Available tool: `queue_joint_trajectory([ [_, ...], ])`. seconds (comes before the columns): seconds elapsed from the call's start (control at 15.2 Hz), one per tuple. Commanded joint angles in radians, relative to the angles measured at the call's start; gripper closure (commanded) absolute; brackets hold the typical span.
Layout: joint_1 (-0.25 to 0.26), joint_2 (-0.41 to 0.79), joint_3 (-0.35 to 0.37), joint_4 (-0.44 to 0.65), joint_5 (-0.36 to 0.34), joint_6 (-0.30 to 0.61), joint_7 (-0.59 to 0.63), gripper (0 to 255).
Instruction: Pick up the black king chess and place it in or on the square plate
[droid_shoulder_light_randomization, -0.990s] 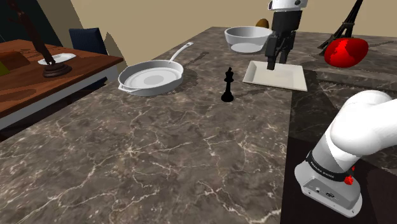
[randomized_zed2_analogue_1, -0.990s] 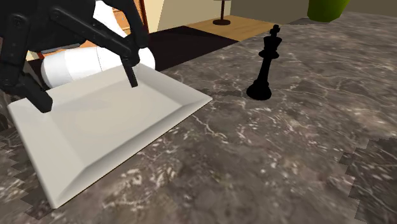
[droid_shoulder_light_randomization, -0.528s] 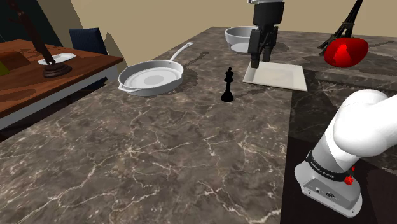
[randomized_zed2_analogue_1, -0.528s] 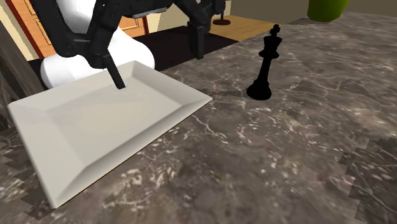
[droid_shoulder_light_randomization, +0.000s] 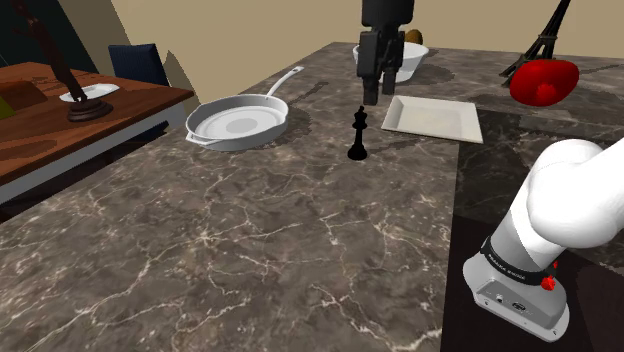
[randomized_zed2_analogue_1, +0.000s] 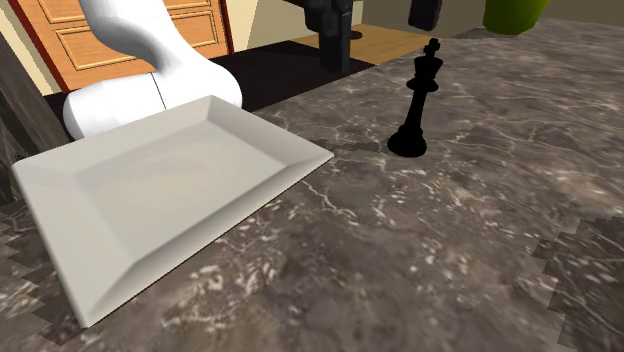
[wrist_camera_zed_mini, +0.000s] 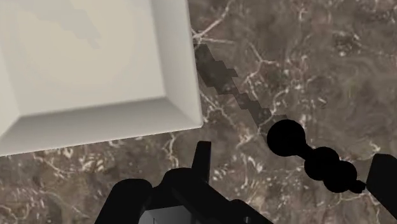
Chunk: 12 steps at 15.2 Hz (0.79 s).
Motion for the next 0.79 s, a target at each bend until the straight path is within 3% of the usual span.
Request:
queue_joint_trajectory([
  [0.0,0.017,0.048,0.028,0.063,0.018,-0.008,0.016,0],
  [0.13,0.026,0.070,0.043,0.093,0.027,-0.012,0.024,0],
  [0.73,0.034,0.032,0.060,-0.036,0.042,0.081,0.015,0],
])
